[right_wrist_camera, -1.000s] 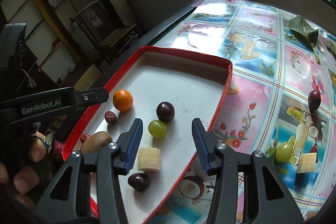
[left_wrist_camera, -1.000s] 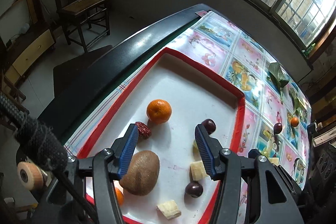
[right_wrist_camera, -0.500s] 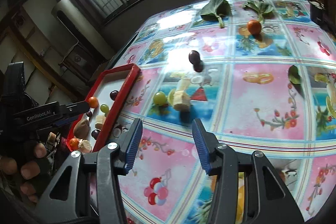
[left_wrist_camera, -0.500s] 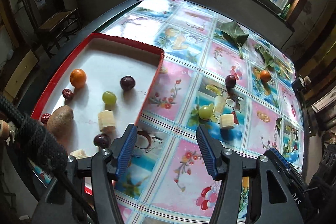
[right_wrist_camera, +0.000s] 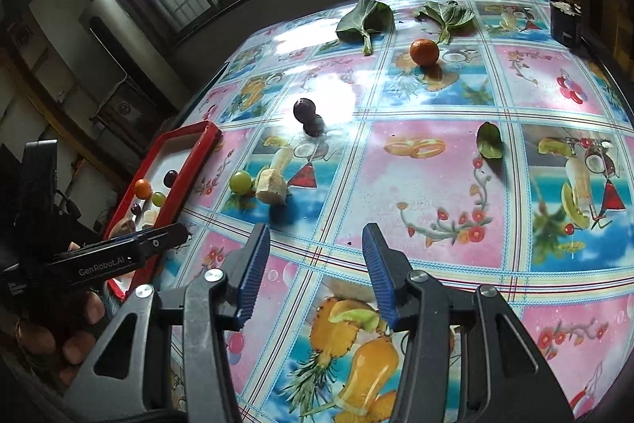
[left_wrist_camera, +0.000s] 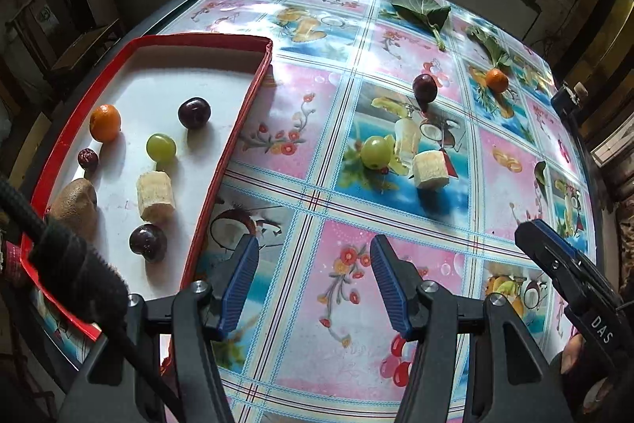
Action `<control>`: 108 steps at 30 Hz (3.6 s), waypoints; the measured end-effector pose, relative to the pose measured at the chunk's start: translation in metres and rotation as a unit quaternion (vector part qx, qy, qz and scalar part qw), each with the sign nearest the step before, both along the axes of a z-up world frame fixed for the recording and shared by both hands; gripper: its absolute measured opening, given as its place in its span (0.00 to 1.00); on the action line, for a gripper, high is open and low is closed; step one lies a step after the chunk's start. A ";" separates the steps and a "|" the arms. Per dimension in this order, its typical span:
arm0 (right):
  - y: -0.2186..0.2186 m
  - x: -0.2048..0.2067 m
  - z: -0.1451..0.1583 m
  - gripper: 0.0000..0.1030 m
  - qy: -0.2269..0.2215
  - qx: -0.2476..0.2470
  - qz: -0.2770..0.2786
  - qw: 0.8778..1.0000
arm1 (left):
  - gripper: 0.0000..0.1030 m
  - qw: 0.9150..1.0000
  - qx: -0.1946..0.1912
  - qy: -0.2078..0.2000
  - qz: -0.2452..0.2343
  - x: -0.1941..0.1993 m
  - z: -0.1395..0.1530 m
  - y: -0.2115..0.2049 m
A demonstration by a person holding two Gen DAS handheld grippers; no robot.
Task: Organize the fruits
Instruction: 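Move both open tools to the cloth and grasp a green grape and banana chunk, then lift the grape with the left tool while the right tool lifts the banana chunk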
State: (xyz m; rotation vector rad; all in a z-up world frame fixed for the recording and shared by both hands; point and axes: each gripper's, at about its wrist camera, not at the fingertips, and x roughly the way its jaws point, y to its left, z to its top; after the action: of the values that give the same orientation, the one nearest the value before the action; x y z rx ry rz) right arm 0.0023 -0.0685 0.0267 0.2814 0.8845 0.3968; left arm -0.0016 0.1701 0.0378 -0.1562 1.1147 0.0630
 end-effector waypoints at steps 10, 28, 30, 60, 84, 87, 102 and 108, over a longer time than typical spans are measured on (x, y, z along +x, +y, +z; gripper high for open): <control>0.077 0.042 -0.017 0.48 0.001 -0.073 -0.002 0.997 | 0.57 0.997 -0.017 -0.002 -0.069 0.012 -0.003 0.010; 0.013 0.012 -0.024 0.28 -0.025 0.021 -0.109 0.993 | 0.24 0.997 -0.029 -0.007 -0.075 0.080 -0.033 -0.030; 0.015 0.013 -0.023 0.28 -0.027 0.018 -0.106 0.994 | 0.21 0.997 -0.027 -0.010 -0.078 0.077 -0.033 -0.034; -0.004 0.015 -0.031 0.28 -0.011 0.063 -0.145 0.987 | 0.21 0.989 0.083 -0.121 0.014 -0.074 0.033 0.017; 0.067 -0.032 0.088 0.28 -0.161 0.045 -0.008 0.986 | 0.21 0.977 0.139 -0.136 0.086 -0.041 0.065 0.035; 0.081 -0.026 0.148 0.28 -0.204 0.033 0.027 0.978 | 0.21 0.976 0.134 -0.147 0.090 -0.040 0.090 0.040; 0.129 -0.078 0.338 0.28 -0.359 -0.086 0.097 0.924 | 0.21 0.954 0.145 -0.236 0.114 -0.055 0.177 0.084; 0.155 -0.062 0.223 0.28 -0.233 -0.030 0.131 0.963 | 0.21 0.974 0.135 -0.160 0.090 -0.037 0.107 0.101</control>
State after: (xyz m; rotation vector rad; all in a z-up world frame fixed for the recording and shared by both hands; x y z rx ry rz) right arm -0.0600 0.0868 0.2499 0.0075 0.4674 0.6497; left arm -0.0391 0.2706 0.1446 -0.0218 0.7586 0.3385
